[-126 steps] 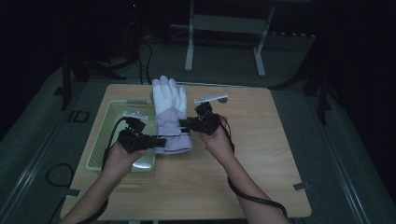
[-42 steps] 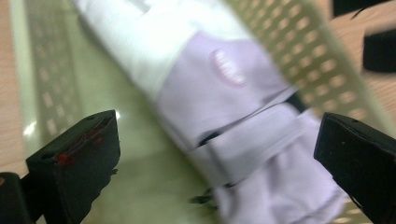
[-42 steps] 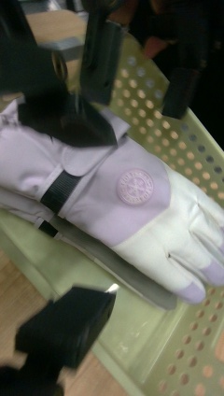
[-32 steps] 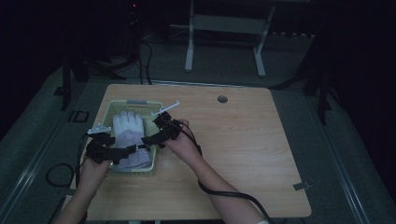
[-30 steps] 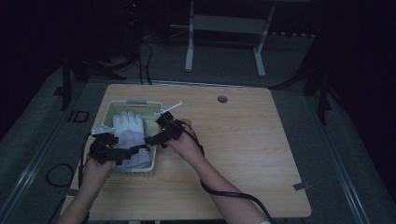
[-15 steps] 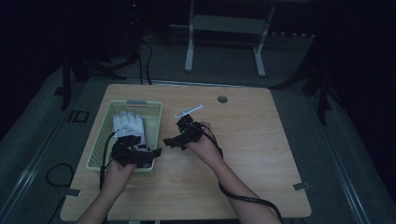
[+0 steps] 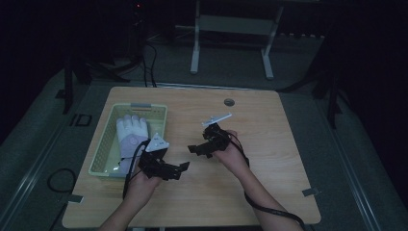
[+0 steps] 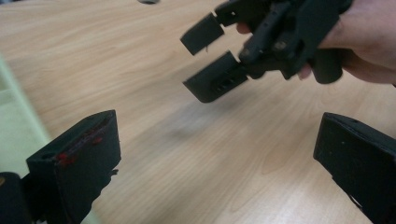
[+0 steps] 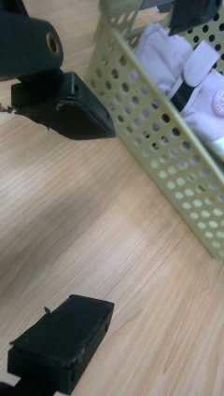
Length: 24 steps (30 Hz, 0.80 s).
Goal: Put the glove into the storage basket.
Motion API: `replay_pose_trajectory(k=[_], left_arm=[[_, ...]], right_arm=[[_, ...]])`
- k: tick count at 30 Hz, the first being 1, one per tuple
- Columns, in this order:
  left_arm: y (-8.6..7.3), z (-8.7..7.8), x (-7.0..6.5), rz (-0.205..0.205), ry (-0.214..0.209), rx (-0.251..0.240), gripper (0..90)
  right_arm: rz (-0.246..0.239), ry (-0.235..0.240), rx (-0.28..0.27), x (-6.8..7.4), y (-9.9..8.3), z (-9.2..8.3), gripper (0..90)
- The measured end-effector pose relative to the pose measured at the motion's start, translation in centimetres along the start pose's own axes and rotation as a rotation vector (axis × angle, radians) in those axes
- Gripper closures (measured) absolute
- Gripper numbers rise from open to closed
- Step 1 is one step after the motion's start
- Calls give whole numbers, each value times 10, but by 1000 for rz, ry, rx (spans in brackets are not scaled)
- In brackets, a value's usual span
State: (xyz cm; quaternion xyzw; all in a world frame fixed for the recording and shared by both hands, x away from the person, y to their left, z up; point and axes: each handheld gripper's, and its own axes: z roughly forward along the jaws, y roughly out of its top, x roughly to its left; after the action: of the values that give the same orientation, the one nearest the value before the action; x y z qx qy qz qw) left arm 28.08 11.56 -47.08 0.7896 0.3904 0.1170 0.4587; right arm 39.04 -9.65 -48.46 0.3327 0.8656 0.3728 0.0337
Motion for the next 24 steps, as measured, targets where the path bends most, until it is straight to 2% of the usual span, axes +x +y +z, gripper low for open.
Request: replay_pose_trajectory(k=[4, 7, 14, 18, 24], left_arm=[[-4, 11, -7, 15, -17, 11, 9], [-10, 24, -12, 35, -26, 42, 9], [-18, 46, -25, 67, -52, 73, 10], [-23, 59, -33, 81, -87, 104, 9], [-28, 70, -38, 77, -101, 114, 9]], right_arm=[[-5, -8, 1, -7, -11, -4, 144], [5, -13, 4, -15, -22, -6, 143], [31, -13, 1, -30, -44, -9, 143], [38, -18, -11, -35, -54, -11, 144], [40, -23, -16, -42, -70, -14, 143]])
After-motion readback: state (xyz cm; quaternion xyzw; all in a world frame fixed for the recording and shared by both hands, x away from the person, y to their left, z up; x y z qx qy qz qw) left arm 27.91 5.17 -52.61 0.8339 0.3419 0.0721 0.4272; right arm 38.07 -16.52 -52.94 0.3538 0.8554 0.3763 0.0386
